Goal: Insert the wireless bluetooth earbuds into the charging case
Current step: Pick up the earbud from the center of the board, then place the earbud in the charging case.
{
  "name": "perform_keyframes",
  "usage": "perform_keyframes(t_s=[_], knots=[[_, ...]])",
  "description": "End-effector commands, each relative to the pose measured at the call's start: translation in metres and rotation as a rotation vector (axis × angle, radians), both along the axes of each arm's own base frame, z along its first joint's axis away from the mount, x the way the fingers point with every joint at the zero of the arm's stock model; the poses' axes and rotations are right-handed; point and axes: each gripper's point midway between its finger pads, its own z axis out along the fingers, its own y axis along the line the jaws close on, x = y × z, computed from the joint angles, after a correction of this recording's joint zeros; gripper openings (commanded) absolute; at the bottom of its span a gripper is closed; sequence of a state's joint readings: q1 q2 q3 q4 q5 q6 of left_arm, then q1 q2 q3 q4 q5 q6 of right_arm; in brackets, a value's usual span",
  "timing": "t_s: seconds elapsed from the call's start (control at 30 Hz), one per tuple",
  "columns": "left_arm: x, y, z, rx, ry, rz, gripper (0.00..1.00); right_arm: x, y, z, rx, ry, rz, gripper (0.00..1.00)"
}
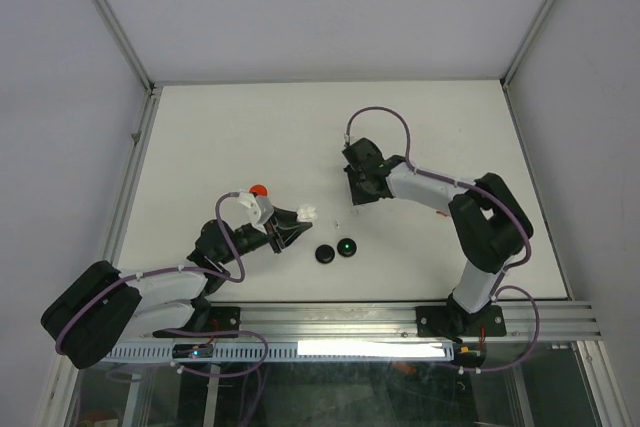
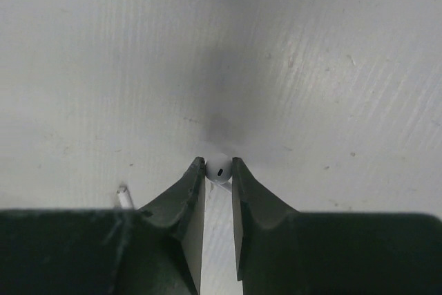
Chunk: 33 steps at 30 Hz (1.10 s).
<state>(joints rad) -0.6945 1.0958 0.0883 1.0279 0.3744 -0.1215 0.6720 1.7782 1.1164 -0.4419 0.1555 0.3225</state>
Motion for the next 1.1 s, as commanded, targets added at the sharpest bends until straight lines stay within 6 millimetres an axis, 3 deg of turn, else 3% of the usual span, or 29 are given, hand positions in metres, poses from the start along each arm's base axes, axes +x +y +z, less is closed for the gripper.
perform_keyframes(t_s=[0.0,0.37,0.63,0.83,1.07], knots=[[0.001,-0.006,0.043,-0.087,-0.146,-0.019,0.04,0.004,0.018,0.059,0.167,-0.119,0.041,0.15],[0.003,-0.008,0.084,-0.146,-0.313,-0.017,0.05,-0.020,0.045,0.185,0.538,-0.378,0.147,0.14],[0.001,-0.013,0.108,-0.180,-0.400,-0.051,0.07,-0.057,0.060,0.272,0.850,-0.544,0.270,0.12],[-0.006,-0.015,0.121,-0.202,-0.482,-0.081,0.08,-0.092,0.072,0.311,1.062,-0.592,0.384,0.12],[-0.006,-0.017,0.134,-0.225,-0.519,-0.087,0.08,-0.125,0.081,0.334,1.194,-0.625,0.512,0.12]])
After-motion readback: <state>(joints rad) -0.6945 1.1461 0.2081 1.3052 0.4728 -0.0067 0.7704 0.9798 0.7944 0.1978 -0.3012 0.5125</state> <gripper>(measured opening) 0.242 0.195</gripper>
